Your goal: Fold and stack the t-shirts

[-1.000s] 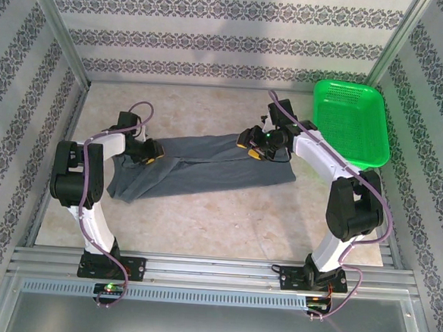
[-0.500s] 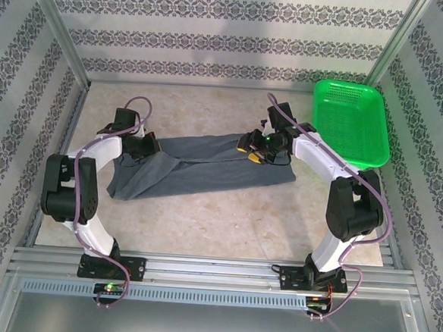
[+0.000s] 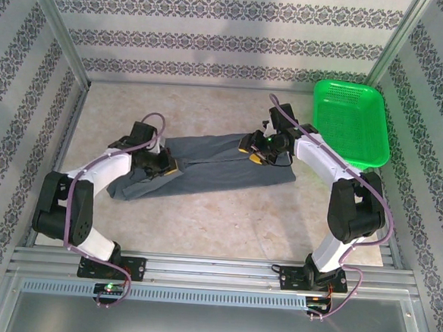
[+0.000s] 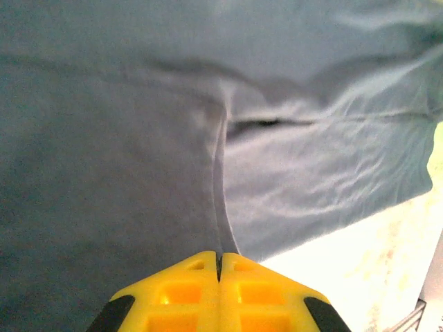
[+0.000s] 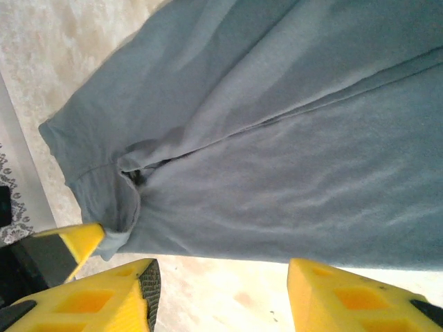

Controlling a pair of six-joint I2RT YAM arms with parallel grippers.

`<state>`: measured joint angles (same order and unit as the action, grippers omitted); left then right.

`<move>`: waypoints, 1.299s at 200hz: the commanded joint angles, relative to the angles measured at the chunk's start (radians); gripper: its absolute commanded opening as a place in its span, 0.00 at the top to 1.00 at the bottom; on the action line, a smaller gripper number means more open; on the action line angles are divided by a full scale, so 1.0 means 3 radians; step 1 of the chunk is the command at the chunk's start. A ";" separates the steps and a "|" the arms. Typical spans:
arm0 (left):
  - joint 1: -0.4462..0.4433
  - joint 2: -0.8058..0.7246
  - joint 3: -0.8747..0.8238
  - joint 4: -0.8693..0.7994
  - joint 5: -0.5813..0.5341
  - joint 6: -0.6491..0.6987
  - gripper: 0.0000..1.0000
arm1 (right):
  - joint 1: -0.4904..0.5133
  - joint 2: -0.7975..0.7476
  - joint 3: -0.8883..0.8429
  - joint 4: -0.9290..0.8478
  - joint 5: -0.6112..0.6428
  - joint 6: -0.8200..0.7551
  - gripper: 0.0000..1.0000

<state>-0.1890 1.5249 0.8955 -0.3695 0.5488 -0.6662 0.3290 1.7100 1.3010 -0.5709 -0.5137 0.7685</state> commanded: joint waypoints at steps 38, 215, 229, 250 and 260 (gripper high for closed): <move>-0.0291 0.0034 -0.0172 -0.0212 0.0050 -0.0634 0.79 | -0.0043 -0.0036 -0.0061 0.0014 -0.0010 0.0076 0.48; 0.0406 0.0683 0.0548 -0.0875 -0.0963 0.0179 0.67 | 0.0283 0.0083 0.0030 0.0042 -0.0031 0.0046 0.51; 0.0401 0.0685 0.0478 -0.0885 -0.0956 0.0171 0.68 | 0.0284 0.0089 0.0030 0.0042 -0.0035 0.0042 0.51; 0.0401 0.0398 0.0306 -0.0893 -0.1143 0.0078 0.66 | 0.0284 0.0098 0.0035 0.0042 -0.0026 0.0028 0.51; 0.0400 0.0205 0.0259 -0.0977 -0.1299 0.0013 0.59 | 0.0279 0.0104 0.0035 0.0030 -0.0006 0.0004 0.51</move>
<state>-0.0700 1.7065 1.0122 -0.5835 0.2573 -0.6579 0.4149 1.7287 1.2873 -0.5591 -0.5148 0.7864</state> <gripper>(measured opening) 0.346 0.493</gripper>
